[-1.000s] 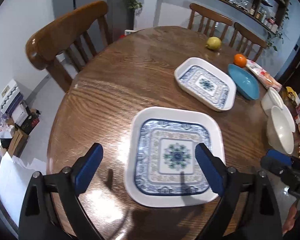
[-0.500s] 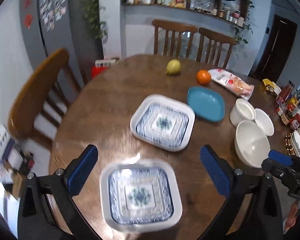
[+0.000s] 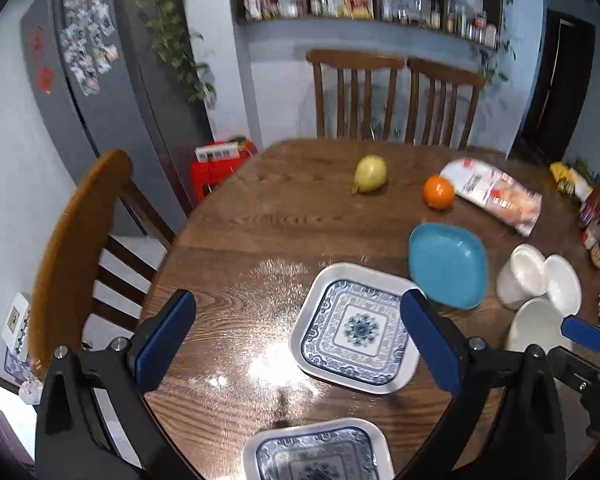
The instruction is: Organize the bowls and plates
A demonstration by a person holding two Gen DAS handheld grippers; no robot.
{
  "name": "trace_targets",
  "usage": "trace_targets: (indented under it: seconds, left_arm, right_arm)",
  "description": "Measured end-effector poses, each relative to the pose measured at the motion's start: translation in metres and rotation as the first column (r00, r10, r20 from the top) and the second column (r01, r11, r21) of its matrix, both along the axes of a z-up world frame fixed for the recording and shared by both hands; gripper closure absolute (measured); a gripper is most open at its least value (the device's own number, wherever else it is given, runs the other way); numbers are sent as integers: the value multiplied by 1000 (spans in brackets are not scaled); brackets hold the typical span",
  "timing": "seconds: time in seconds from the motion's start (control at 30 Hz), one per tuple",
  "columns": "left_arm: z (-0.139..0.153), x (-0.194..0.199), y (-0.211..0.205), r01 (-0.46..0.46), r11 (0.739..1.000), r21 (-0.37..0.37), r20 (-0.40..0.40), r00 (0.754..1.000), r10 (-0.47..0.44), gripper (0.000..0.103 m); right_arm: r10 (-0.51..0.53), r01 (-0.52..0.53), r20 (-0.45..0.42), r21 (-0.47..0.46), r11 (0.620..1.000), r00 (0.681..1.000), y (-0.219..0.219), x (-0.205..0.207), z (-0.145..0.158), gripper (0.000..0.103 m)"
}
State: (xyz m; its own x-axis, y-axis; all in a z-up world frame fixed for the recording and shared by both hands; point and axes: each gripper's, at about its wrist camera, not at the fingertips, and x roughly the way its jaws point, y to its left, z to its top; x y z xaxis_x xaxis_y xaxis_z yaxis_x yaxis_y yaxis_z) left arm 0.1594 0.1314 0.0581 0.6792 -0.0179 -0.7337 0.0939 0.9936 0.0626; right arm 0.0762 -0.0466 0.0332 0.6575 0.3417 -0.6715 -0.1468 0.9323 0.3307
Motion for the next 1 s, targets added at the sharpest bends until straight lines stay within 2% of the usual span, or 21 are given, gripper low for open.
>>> trace_targets:
  seconds: [0.1,0.3,0.43,0.63,0.73,0.9,0.93,1.0]
  left_arm:
    - [-32,19,0,-4,999,48,-46,999,6,1]
    - [-92,42,4,13,999,53,-155,988,-4,3]
    - [-115,50,3,25,995,95,-175,984,-8,14]
    - [-129,58,10,41,998,46,-203,979,-31,37]
    - [-133,62,11,49,999,18,-218,975,-44,49]
    - [-133,65,13,60,998,-19,-224,973,-62,60]
    - [-133,65,13,66,997,-31,-226,971,-71,66]
    - [-133,64,10,88,995,-51,-228,969,-98,77]
  right_arm:
    - [1,-2,-54,-15,1000,999,14,22,-20,39]
    - [16,-26,-150,-67,997,989,39,53,-68,39]
    - [3,-18,-188,-78,997,982,47,66,-92,39]
    - [-10,-11,-224,-91,996,975,52,81,-112,39]
    - [-11,-11,-224,-96,995,975,53,85,-117,47]
    - [9,-34,-219,-109,993,976,58,90,-121,62]
    - [15,-40,-215,-110,993,976,60,90,-120,65]
    - [24,-50,-210,-121,991,977,63,92,-120,82]
